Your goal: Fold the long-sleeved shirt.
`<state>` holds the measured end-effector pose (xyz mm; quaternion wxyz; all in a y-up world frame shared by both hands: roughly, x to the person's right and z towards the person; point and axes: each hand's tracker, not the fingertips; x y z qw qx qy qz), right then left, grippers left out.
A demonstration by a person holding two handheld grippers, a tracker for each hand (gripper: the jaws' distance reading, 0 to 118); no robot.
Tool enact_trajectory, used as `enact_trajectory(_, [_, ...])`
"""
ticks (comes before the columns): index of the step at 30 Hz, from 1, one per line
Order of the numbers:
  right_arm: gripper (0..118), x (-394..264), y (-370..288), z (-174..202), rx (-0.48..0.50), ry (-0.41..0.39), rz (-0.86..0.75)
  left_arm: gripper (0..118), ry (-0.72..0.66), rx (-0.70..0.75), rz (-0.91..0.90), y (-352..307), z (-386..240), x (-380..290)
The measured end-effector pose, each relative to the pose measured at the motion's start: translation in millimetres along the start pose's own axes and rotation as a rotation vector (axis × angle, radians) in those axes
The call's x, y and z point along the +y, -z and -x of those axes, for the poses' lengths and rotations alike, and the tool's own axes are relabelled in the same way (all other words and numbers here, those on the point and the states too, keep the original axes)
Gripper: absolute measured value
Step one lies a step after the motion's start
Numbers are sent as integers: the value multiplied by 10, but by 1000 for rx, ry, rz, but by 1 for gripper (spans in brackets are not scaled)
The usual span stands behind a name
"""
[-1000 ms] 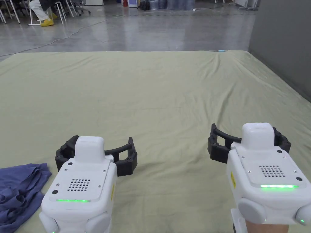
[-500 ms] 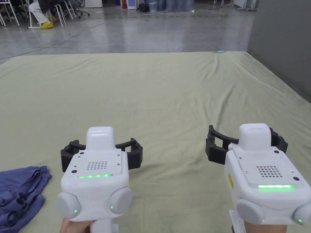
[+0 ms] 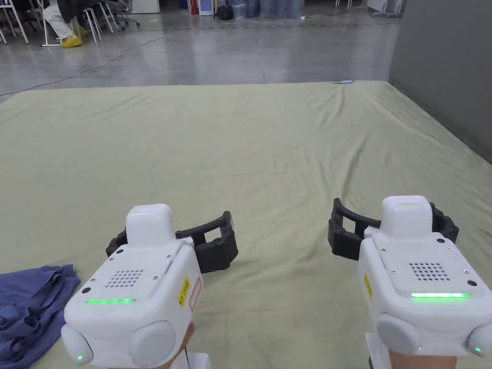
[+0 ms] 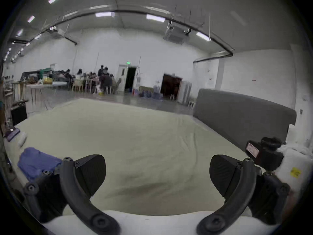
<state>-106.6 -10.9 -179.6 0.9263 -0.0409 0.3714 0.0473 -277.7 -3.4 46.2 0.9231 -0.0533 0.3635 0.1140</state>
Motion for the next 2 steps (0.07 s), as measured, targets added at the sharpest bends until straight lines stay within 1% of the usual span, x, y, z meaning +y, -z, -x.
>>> enact_trajectory(2, [105, -7, -4, -1, 3, 0, 0, 118, 85, 73, 46, 85, -42, -6])
